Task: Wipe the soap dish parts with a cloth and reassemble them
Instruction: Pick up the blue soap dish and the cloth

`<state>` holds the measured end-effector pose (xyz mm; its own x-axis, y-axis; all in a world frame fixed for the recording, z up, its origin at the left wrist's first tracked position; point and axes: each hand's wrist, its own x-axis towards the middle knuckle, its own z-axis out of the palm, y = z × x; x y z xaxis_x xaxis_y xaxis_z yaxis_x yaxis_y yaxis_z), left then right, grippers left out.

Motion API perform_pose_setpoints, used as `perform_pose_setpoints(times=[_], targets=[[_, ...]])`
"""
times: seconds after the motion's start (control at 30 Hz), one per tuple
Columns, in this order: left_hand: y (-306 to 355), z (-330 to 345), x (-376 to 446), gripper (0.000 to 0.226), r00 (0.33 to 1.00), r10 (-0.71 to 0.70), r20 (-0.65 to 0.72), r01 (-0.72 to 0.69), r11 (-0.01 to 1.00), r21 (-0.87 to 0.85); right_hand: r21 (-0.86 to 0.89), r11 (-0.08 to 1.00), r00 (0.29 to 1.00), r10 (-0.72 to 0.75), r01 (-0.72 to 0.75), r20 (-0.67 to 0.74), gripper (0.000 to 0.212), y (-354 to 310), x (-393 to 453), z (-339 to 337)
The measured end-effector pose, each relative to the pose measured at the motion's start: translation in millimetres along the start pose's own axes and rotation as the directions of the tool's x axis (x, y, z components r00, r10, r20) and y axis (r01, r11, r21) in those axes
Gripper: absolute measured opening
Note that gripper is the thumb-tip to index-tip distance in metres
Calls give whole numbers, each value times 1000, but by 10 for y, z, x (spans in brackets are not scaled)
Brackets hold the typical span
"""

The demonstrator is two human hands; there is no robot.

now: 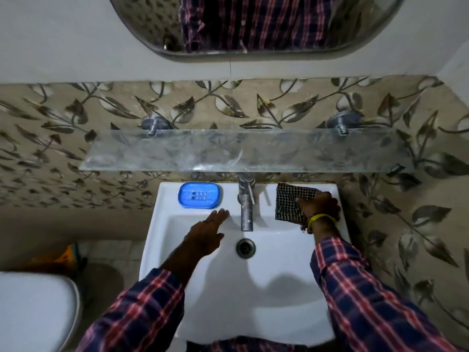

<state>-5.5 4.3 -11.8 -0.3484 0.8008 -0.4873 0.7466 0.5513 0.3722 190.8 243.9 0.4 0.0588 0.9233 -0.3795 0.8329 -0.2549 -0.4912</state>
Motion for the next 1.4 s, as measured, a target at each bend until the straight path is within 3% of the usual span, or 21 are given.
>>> perform_pose_setpoints(times=[0.1, 0.2, 0.27, 0.37, 0.5, 0.7, 0.97, 1.1, 1.2, 1.3, 1.4], targets=[[-52, -53, -18, 71, 999, 35, 26, -36, 999, 12, 35, 999, 999, 32, -33, 20, 71, 82, -26, -15], [-88, -95, -52, 71, 995, 88, 42, -89, 996, 16, 205, 974, 995, -86, 94, -48, 42, 131, -203, -15], [-117, -115, -62, 72, 989, 128, 67, -131, 991, 32, 483, 869, 994, -89, 110, -66, 20, 155, -400, -50], [-166, -180, -54, 71, 979, 173, 106, -178, 984, 32, 757, 651, 998, -66, 53, -13, 20, 211, -804, -134], [-235, -238, -122, 53, 971, 217, -96, -224, 972, -64, 876, 447, 970, -66, -182, 235, 28, 339, -1412, -238], [-499, -211, -467, 39, 912, 235, -336, -293, 947, -133, 864, 327, 902, -69, -384, 427, 36, 460, -1970, -170], [-944, -553, -374, 56, 844, 66, -532, -269, 911, -314, 769, 352, 814, -29, -534, 580, 41, 110, -2460, 229], [-1131, -740, -183, 85, 880, 28, -474, -239, 888, -392, 725, 385, 781, -17, -571, 624, 34, -94, -2522, 366], [-1201, -779, -80, 110, 926, 6, -377, -193, 867, -460, 718, 400, 766, -59, -570, 640, 41, -206, -2473, 378], [-1217, -787, 33, 114, 951, 51, -304, -200, 853, -482, 752, 428, 789, -131, -502, 601, 52, -292, -2396, 342], [-1193, -787, 135, 111, 954, 66, -292, -208, 847, -489, 761, 437, 779, -186, -479, 598, 44, -369, -2342, 311]])
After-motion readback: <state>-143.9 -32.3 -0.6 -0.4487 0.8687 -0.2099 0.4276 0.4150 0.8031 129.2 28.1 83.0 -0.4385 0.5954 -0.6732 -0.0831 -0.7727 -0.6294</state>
